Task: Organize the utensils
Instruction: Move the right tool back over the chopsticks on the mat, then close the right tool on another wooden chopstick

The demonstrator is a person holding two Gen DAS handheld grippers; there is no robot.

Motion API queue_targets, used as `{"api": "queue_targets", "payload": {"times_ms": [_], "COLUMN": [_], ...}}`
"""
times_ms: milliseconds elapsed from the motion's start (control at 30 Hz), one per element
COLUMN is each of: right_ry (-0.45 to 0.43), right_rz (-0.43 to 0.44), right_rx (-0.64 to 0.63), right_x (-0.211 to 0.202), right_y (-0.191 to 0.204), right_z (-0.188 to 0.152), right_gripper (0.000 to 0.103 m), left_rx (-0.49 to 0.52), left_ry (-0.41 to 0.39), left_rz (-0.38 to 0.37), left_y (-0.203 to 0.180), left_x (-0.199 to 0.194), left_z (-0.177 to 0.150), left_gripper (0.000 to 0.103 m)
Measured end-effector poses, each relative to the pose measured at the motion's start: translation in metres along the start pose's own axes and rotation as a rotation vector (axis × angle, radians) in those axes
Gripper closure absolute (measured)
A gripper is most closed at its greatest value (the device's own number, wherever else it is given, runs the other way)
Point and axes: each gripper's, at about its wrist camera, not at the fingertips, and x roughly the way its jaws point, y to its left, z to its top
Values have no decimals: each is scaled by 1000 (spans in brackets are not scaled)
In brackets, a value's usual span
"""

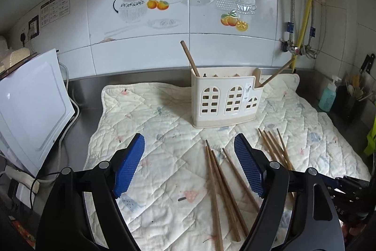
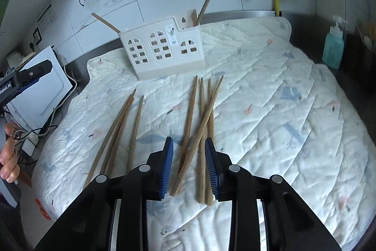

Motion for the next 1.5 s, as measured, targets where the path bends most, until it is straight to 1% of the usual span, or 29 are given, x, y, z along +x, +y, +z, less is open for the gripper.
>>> {"api": "queue_targets", "payload": {"times_ms": [100, 233, 367, 500, 633, 667, 733, 800, 867, 900, 933, 967, 1000, 1067, 1167, 1367, 1500], "right_ry": [12, 37, 63, 80, 79, 78, 75, 71, 65, 61, 55, 48, 41, 25, 4, -36, -61], "right_rz": [-26, -39, -50, -53, -55, -56, -57, -58, -65, -66, -66, -69, -72, -74, -82, -94, -102], "right_rx": [1, 20, 39, 54, 52, 53, 53, 52, 43, 40, 39, 34, 28, 18, 2, -15, -24], "right_x": [11, 23, 32, 38, 38, 37, 36, 35, 32, 31, 29, 27, 25, 20, 14, 3, -3], "right_y": [5, 6, 4, 2, 2, 1, 0, -1, -2, -2, -2, -3, -2, -3, -2, -2, -2], "right_z": [-10, -12, -13, -15, -16, -15, -15, -15, -15, -15, -15, -14, -14, -12, -9, -2, 2], "right_gripper": [84, 88, 89, 91, 92, 93, 95, 96, 96, 96, 96, 96, 96, 96, 96, 96, 96], "left_rx": [5, -7, -15, 1, 24, 28, 42, 49, 47, 38, 30, 24, 22, 19, 20, 63, 66], "left_ry": [17, 52, 87, 126, 166, 178, 210, 238, 270, 285, 300, 313, 320, 338, 353, 334, 331], "left_rz": [4, 2, -8, -29, -59, -74, -99, -119, -132, -138, -145, -149, -148, -145, -138, -102, -97], "left_y": [1, 8, 12, 10, 3, 0, -6, -12, -16, -16, -17, -17, -18, -19, -22, -32, -35], "left_x": [1, 6, 10, 13, 15, 16, 19, 22, 27, 29, 31, 33, 35, 40, 45, 45, 43], "left_z": [-13, -28, -42, -57, -74, -78, -88, -96, -106, -109, -113, -117, -120, -125, -130, -132, -131], "left_gripper": [25, 25, 25, 25, 26, 30, 35, 41, 49, 52, 57, 61, 62, 71, 77, 80, 82]}}
